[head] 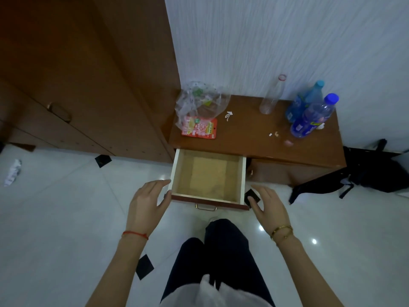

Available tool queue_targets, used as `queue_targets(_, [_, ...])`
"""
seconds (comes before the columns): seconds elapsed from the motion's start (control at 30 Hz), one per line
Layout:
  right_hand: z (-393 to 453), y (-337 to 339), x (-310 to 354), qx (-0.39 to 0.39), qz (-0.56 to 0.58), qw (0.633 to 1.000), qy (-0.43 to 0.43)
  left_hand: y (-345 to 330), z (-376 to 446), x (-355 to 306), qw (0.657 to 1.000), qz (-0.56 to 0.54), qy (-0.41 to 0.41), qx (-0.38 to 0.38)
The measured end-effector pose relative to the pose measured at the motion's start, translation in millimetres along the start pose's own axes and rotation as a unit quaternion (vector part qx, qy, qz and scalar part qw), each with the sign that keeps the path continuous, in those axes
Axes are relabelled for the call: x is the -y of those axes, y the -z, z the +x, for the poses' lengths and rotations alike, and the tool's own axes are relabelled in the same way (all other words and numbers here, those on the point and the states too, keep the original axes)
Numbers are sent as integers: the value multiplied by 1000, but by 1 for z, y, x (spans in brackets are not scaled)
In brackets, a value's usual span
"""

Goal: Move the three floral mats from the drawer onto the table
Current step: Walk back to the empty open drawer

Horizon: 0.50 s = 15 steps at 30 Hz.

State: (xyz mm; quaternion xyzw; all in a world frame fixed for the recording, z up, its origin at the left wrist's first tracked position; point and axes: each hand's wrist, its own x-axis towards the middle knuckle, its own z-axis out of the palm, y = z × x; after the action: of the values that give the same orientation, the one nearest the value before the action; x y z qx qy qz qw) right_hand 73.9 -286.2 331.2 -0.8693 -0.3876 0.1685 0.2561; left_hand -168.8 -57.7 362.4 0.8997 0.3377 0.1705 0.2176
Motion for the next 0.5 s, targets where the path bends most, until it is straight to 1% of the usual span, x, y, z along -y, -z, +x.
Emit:
queue_targets(0.17, [6,-101,-58,-15,-9,1000,18,-100,-20,64,999,16,-27,24])
queue_targets(0.3, [9,-169,-106,-40,-20,997,58,-179,-33,115,998,25,-61,15])
queue_targets(0.43, [10,-218,-146,-82,-33,991,102,-242,-40,154,994,41,-105,-5])
queue_targets(0.5, [12,-229,-156,-105,-34,988,111,-256,-40,163,993,40,-109,-21])
